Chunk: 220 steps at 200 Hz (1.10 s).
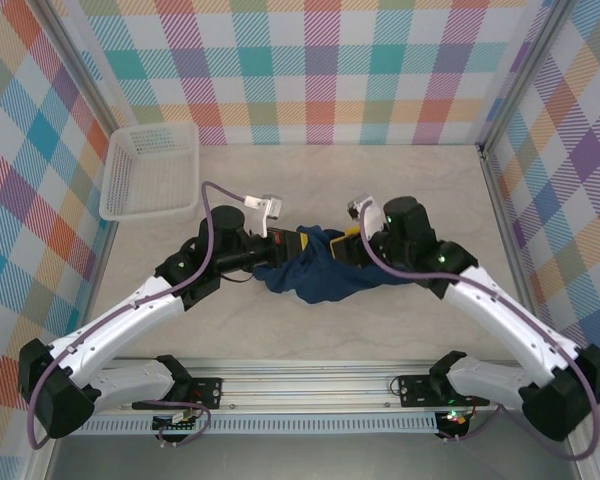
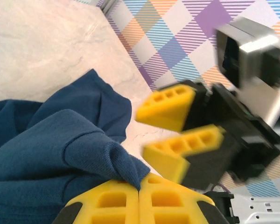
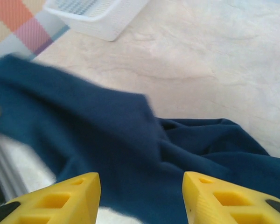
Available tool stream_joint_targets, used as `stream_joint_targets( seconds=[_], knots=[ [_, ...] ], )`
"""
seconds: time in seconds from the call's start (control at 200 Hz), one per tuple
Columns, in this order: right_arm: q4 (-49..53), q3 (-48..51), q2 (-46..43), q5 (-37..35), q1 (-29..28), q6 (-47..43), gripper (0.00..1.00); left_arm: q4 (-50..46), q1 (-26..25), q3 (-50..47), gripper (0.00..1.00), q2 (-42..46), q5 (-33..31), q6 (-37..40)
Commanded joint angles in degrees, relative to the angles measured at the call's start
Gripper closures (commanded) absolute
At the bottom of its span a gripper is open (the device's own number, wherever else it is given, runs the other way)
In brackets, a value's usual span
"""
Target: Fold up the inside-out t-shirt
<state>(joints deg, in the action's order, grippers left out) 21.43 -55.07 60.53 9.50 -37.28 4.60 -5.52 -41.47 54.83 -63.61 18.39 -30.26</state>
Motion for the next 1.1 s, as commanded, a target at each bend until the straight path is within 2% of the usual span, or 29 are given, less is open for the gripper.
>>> stream_joint_targets(
  seconds=[0.0,0.095,0.265,0.305,0.415,0.51,0.695,0.835,1.035,1.095],
  knots=[
    [-5.9,5.1,-2.4,3.6,-2.7,0.8,0.49,-0.6,0.5,1.9,1.00,0.2,-0.3,-1.9],
    [-12.5,8.1,-0.8,6.6,-4.0,3.4,0.47,-0.7,0.6,1.9,1.00,0.2,-0.2,-2.0],
    [-17.5,6.3,5.8,4.6,-4.7,5.8,0.49,-0.7,0.5,1.4,1.00,0.5,0.2,-1.9],
    [-17.8,5.8,6.8,3.7,-4.7,5.9,0.55,-0.9,0.6,1.2,1.00,0.7,-0.2,-1.8],
    [-16.8,6.2,6.5,3.9,-4.7,5.0,0.86,-2.8,0.7,1.0,1.00,1.6,-3.0,-1.3],
    [-13.5,7.8,3.9,7.2,-3.1,3.0,0.96,-5.1,2.1,0.7,1.00,3.0,-6.1,-2.1],
    [-14.2,12.2,-2.0,22.9,5.1,3.3,0.98,-6.3,9.1,-1.9,1.00,5.8,-6.4,-5.2],
    [-20.4,13.0,-1.2,30.9,6.0,5.9,1.00,-8.6,10.4,-1.8,1.00,5.5,-6.9,-3.6],
    [-31.3,13.3,3.0,36.3,5.9,12.2,1.00,-6.6,10.0,-3.1,1.00,4.1,-2.8,-0.4],
    [-31.9,12.9,3.9,36.0,6.0,13.0,1.00,-5.2,9.2,-3.9,0.91,4.1,-1.8,0.3]
  ],
)
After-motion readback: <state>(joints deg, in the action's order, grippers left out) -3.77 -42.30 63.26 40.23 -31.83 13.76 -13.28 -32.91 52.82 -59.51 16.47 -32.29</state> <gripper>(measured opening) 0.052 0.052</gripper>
